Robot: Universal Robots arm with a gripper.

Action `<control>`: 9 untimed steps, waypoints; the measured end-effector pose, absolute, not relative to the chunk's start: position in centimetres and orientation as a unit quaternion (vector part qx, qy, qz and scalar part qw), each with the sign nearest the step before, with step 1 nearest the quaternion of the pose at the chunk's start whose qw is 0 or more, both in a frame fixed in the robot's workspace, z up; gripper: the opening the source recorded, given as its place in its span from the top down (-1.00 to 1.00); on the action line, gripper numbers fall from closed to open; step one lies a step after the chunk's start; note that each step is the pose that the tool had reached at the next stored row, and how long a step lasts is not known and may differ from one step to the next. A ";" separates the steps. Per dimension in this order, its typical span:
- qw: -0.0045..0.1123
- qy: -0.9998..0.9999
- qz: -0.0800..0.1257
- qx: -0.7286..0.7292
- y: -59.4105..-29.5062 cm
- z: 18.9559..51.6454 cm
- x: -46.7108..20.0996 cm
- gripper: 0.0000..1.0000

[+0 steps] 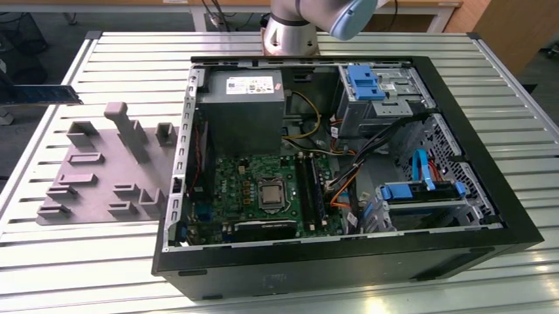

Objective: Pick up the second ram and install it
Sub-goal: 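Pick up the second ram and move it above second insertion slot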

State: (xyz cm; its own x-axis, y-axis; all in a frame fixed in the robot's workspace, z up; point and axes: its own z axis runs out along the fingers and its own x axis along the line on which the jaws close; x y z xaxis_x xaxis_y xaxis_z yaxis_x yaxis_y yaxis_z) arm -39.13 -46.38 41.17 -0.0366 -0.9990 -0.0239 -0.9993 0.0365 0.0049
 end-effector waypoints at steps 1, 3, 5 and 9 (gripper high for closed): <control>0.007 0.720 0.010 -0.694 -46.4 41.2 -39.1 0.73; 0.007 0.720 0.010 -0.694 -46.4 41.2 -38.9 0.73; 0.007 0.720 0.010 -0.694 -46.4 41.2 -38.8 0.73; 0.007 0.720 0.010 -0.694 -46.4 41.2 -38.6 0.73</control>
